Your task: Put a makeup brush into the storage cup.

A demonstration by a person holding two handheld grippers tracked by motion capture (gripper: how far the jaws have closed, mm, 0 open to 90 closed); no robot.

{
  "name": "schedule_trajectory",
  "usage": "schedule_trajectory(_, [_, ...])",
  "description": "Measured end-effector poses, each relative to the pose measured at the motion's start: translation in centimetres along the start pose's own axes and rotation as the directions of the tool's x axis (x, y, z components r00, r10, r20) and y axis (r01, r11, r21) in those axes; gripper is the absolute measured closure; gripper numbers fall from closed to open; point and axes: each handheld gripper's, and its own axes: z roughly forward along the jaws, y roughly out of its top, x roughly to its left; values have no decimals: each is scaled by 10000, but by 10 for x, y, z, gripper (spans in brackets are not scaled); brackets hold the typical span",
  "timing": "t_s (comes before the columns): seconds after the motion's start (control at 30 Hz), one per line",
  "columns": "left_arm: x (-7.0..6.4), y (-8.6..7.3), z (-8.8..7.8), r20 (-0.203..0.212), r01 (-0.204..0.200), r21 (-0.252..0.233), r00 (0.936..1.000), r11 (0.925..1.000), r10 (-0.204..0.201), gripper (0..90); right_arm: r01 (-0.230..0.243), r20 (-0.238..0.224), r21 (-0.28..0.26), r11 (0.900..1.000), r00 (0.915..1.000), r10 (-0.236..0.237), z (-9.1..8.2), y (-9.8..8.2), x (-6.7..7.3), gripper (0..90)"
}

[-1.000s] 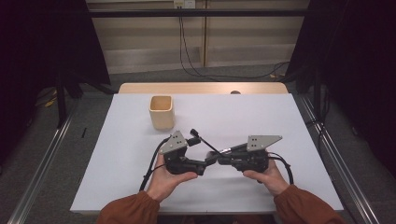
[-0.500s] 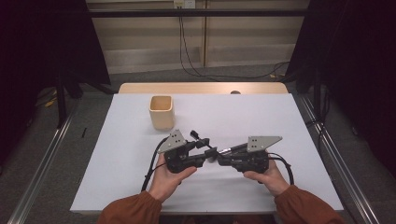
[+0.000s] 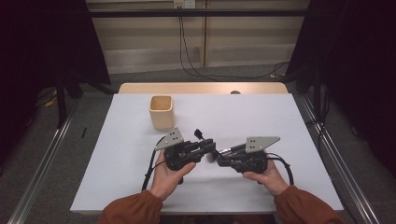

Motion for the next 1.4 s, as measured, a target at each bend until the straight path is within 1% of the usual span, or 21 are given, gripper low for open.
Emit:
schedule_trajectory(0.07, [0,1,1,63,105,110,9999,9999,-105,791,2,1,64,10000,10000,-2,1,0,0,857])
schedule_trajectory(0.13, [-1,3,1,134,75,132,9999,9999,-77,803,35,-5,206,9998,10000,-35,3,0,2,857])
schedule_trajectory(0.2, [-3,4,1,157,-17,156,9999,9999,15,811,13,-23,204,9998,10000,-12,5,0,2,856])
schedule_trajectory(0.3, [-7,7,2,336,-213,98,9992,9997,210,830,-9,-13,144,9999,10000,9,5,0,3,847])
schedule_trajectory(0.33, [-9,8,2,463,-284,172,9985,9994,276,836,-8,-7,142,9999,10000,8,5,1,3,843])
schedule_trajectory(0.43, [-13,10,3,560,-308,135,9980,9994,300,851,-30,19,108,9999,10000,30,4,1,4,838])
schedule_trajectory(0.5, [-14,12,2,633,-362,175,9974,9992,351,854,61,65,80,9999,10000,-62,4,2,6,835])
schedule_trajectory(0.63, [-14,12,2,581,-352,187,9977,9992,341,857,-15,127,-30,10000,9999,16,3,2,6,810])
schedule_trajectory(0.77, [-13,12,1,464,-380,284,9982,9989,367,858,-70,230,-86,9999,9997,72,2,2,6,752])
schedule_trajectory(0.83, [-12,12,1,407,-288,242,9988,9993,278,858,-114,286,-104,9999,9995,116,2,3,6,719])
schedule_trajectory(0.87, [-12,13,0,395,-285,262,9988,9992,274,858,-169,357,-138,9998,9992,174,1,3,6,682])
schedule_trajectory(0.9, [-11,13,0,374,-284,264,9989,9992,274,858,-265,442,-169,9995,9986,273,1,3,6,626])
schedule_trajectory(1.0, [-10,13,-1,303,-212,282,9993,9994,203,858,-515,604,-329,9981,9967,535,-1,4,4,536])
schedule_trajectory(1.1, [-8,12,0,211,-187,321,9996,9993,180,858,-611,677,-448,9971,9956,641,-2,4,3,439])
schedule_trajectory(1.23, [-6,13,-3,164,-180,369,9997,9992,174,857,-588,885,-504,9970,9941,631,-4,5,4,341])
schedule_trajectory(1.37, [-2,14,-7,-27,-111,333,9999,9994,112,858,-672,1108,-643,9957,9911,741,-5,6,4,245])
schedule_trajectory(1.4, [-1,14,-8,-68,-97,331,9999,9994,99,857,-728,1180,-669,9951,9898,803,-6,7,3,205])
